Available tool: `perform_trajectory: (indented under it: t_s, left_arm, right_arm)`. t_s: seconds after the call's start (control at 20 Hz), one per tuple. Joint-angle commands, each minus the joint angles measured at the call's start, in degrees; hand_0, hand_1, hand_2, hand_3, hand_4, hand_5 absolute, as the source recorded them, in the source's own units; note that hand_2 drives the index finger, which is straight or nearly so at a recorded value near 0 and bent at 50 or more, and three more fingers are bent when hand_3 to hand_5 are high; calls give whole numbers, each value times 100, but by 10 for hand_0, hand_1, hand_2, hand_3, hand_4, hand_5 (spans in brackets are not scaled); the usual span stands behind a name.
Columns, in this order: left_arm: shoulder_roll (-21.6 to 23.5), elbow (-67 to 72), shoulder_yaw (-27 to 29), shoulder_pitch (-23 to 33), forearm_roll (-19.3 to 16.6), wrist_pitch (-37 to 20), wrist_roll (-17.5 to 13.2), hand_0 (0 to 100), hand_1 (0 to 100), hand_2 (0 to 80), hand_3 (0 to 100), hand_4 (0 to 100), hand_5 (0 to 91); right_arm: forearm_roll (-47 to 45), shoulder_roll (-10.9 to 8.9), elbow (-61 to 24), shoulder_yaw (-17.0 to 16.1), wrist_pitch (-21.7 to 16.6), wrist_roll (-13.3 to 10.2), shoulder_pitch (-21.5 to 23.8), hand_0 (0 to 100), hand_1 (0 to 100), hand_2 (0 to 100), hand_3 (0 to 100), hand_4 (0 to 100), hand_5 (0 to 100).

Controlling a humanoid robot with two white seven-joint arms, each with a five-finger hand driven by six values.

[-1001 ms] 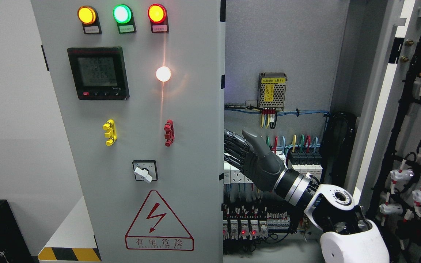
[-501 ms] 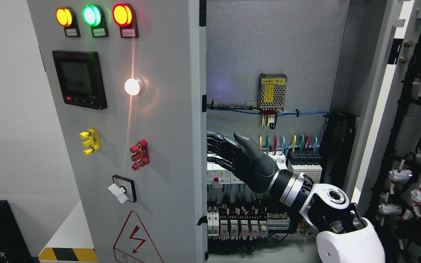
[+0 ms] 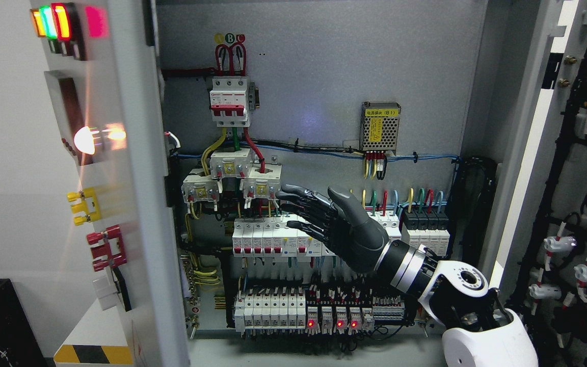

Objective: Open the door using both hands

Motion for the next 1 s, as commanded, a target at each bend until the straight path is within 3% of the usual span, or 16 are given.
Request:
perform_trajectory:
  t_s: [0.0, 0.2, 0.5, 0.95]
  left_arm:
    - [1, 0, 0, 0, 0, 4, 3, 0, 0, 0, 0, 0, 0]
    - [1, 0, 0, 0, 0, 4, 3, 0, 0, 0, 0, 0, 0]
    - [1, 0, 0, 0, 0, 4, 3, 0, 0, 0, 0, 0, 0]
    - [1, 0, 0, 0, 0, 4, 3, 0, 0, 0, 0, 0, 0]
  right_arm:
    - [-19, -20, -408, 239, -4, -4, 159, 192, 0, 0, 0, 0, 0]
    - [-19, -20, -566, 440, -13, -4, 211, 191, 0, 0, 0, 0, 0]
    - [-19, -116, -953, 897, -13, -4, 676, 191, 0, 0, 0, 0, 0]
    - [-11, -116, -1085, 1908, -22, -4, 1344, 191, 0, 0, 0, 0, 0]
